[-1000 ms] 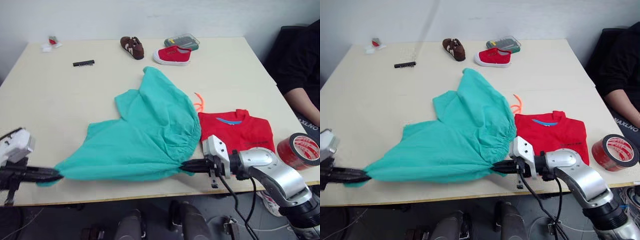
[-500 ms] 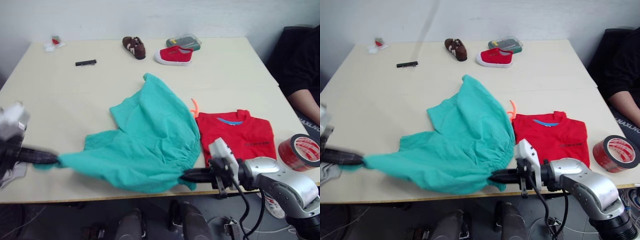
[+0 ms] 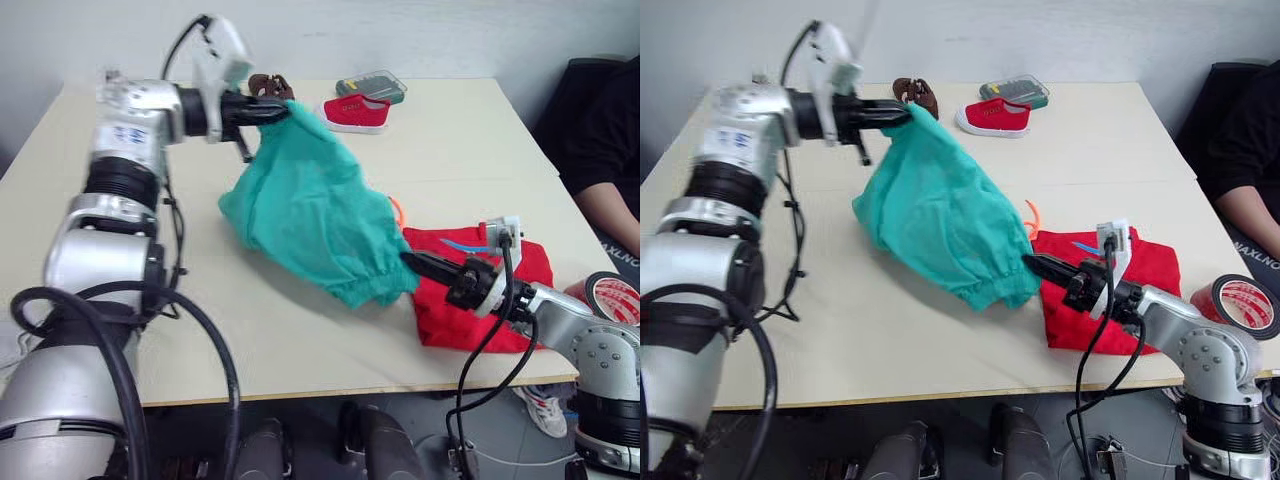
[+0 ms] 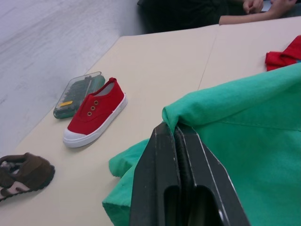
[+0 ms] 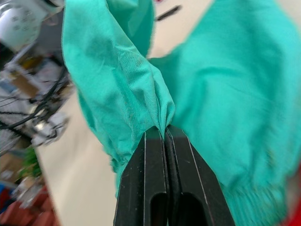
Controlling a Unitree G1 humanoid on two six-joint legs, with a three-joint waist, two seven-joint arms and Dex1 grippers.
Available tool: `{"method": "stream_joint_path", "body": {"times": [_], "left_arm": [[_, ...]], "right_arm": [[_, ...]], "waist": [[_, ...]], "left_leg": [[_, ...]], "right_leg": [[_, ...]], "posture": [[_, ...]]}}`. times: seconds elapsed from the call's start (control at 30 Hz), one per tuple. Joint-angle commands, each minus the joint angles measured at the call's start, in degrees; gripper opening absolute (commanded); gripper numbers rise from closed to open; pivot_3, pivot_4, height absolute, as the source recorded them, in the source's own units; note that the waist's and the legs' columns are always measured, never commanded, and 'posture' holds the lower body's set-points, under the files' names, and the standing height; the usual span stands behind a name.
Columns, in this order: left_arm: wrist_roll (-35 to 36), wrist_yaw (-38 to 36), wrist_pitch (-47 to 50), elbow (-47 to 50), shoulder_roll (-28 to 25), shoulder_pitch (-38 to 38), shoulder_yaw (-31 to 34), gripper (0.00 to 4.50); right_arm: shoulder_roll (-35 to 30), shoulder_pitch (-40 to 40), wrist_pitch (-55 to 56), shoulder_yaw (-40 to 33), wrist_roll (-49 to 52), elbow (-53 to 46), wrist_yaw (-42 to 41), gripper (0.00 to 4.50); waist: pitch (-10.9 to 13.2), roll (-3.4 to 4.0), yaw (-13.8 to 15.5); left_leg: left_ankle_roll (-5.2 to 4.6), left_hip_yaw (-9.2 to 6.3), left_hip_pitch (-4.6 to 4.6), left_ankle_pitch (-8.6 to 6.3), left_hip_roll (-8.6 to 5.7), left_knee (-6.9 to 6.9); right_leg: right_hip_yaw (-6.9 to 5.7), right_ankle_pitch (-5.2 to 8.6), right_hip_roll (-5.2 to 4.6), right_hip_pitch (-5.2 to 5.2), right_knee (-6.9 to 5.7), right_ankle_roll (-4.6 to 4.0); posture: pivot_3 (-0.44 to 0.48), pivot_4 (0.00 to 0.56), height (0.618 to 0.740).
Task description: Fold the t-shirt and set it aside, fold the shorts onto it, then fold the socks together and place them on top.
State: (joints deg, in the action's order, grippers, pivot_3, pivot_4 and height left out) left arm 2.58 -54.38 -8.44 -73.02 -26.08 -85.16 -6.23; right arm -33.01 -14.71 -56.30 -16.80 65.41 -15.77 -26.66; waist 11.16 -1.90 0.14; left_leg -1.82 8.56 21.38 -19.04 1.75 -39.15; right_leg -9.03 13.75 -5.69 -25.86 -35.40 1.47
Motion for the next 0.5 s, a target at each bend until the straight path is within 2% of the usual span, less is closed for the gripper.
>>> {"method": "stream_joint_path", "body": {"times": [0.03, 0.1, 0.17, 0.23, 0.3, 0.4, 0.5], "left_arm": [[-4.92, 9.38, -4.24, -2.4, 3.05, -1.65, -0.79, 0.01], [-6.56, 12.12, -2.37, -3.63, 4.74, -1.43, -0.76, 0.01], [-8.11, 14.62, -0.29, -4.43, 5.86, -0.94, -0.58, 0.41], [-9.71, 16.63, 0.26, -4.69, 6.26, -0.31, -0.73, 0.89], [-10.81, 18.39, 0.47, -4.7, 6.11, 0.15, -0.45, 1.49], [-11.74, 19.84, 0.2, -4.54, 4.49, 0.66, 0.31, 2.45], [-8.13, 17.03, -2.61, -3.33, 0.52, 0.76, 4.99, 3.4]], "right_arm": [[0.52, 0.87, 1.08, -0.74, -2.8, -1.97, 4.51, 0.0], [0.7, 0.86, 2.07, 0.51, -5.52, -3.16, 6.55, 0.0], [1.26, 0.68, 2.52, 1.25, -7.38, -3.82, 8.06, 0.0], [2.12, 0.25, 2.98, 1.14, -8.42, -4.14, 9.47, 0.39], [2.75, -0.26, 3.62, 0.73, -9.56, -4.45, 10.48, 0.91], [1.38, -0.21, 6.29, 1.29, -14.08, -6.75, 10.6, 1.95], [-4.37, 1.56, 11.24, 4.21, -23.05, -15.28, 8.62, 2.98]], "waist": [[0.02, -0.02, -0.19], [0.02, -0.02, -0.32], [0.02, -0.02, -0.41], [0.02, -0.01, -0.43], [0.02, -0.01, -0.39], [0.02, -0.01, -0.34], [0.04, 0.02, -0.38]], "left_leg": [[0.0, -0.01, 0.01, 0.0, 0.01, 0.0], [0.05, -0.01, 0.01, 0.03, 0.03, -0.01], [0.1, 0.0, -0.06, 0.06, 0.04, -0.01], [0.16, -0.01, -0.06, 0.09, 0.12, -0.01], [0.19, -0.02, -0.07, 0.1, 0.16, 0.0], [0.19, -0.02, -0.04, 0.11, 0.12, 0.0], [0.18, 0.04, 0.07, 0.1, 0.09, 0.0]], "right_leg": [[0.01, 0.0, -0.02, -0.02, -0.01, 0.0], [0.04, -0.01, -0.09, -0.05, -0.05, 0.01], [0.08, 0.0, -0.1, -0.04, -0.12, 0.01], [0.08, 0.0, -0.09, -0.06, -0.14, 0.01], [0.08, 0.0, -0.08, -0.07, -0.16, 0.01], [0.08, 0.0, -0.1, -0.11, -0.18, 0.01], [0.12, 0.0, -0.11, -0.28, -0.21, 0.01]], "posture": [[0.0, 0.15, 0.74], [0.0, 0.15, 0.74], [0.0, 0.15, 0.74], [0.0, 0.15, 0.74], [0.0, 0.15, 0.74], [0.0, 0.15, 0.74], [0.0, 0.15, 0.74]]}}
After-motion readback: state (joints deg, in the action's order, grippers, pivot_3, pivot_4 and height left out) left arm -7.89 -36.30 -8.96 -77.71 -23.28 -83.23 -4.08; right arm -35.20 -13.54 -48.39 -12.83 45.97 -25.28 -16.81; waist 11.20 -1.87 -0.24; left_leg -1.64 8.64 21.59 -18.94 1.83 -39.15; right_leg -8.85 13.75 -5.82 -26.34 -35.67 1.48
